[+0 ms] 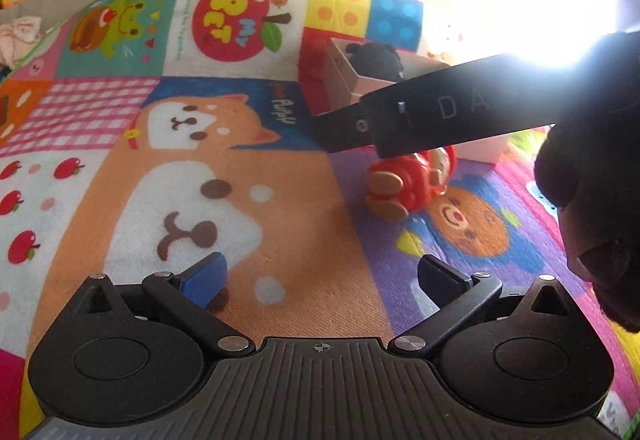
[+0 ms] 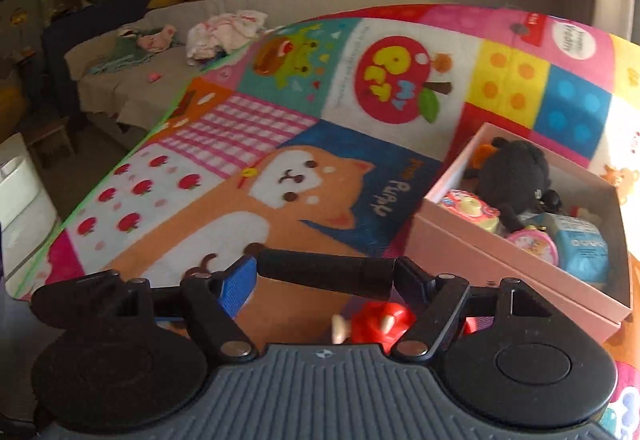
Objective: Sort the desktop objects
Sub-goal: 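Grasp the red doll with the right tool and lift it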
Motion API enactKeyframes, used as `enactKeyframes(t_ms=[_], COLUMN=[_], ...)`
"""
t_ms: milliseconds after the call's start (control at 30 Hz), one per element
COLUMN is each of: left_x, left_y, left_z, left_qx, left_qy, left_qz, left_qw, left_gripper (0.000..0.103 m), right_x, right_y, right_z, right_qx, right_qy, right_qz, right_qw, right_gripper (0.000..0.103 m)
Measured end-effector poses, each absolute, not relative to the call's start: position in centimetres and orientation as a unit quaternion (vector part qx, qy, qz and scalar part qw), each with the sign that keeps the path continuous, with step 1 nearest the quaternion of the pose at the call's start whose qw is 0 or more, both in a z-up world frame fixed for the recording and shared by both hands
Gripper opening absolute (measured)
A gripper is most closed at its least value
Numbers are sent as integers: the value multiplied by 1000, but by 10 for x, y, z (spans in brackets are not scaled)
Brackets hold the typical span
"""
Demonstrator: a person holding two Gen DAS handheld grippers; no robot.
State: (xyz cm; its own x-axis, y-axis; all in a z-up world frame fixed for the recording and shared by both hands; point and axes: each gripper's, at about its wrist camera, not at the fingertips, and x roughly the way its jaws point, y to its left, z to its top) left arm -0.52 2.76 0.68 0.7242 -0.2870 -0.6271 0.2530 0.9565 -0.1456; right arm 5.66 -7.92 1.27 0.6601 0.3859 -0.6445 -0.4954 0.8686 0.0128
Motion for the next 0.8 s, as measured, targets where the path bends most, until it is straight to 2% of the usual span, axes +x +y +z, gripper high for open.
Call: enactKeyframes(t_ms=[67,133,333,533,800], left_x=[-12,-18,-19,-19,-18], left_y=[28,30,30,31,29], left_z=[6,6,5,5,4], left_qx=[-17,-10,-3,-10,-3], left_qy=[344,346,349,347,348], left_qz=[-149,-150,-146,-146,-142], left_qw=[927,926,926,926,927], left_gripper=[103,103,103,103,103], right_x=[51,46,29,18,42], right_y=[-76,-77,-102,-125,-123], right_z=[11,11,8,-13,-31], right_qx=[-88,-88,-103,-126,-98], right_qy=[332,324,287,299,320], right_qz=[269,268,186,143,150], right_qw=[900,903,934,935,930], right_gripper=[77,86,99,103,103])
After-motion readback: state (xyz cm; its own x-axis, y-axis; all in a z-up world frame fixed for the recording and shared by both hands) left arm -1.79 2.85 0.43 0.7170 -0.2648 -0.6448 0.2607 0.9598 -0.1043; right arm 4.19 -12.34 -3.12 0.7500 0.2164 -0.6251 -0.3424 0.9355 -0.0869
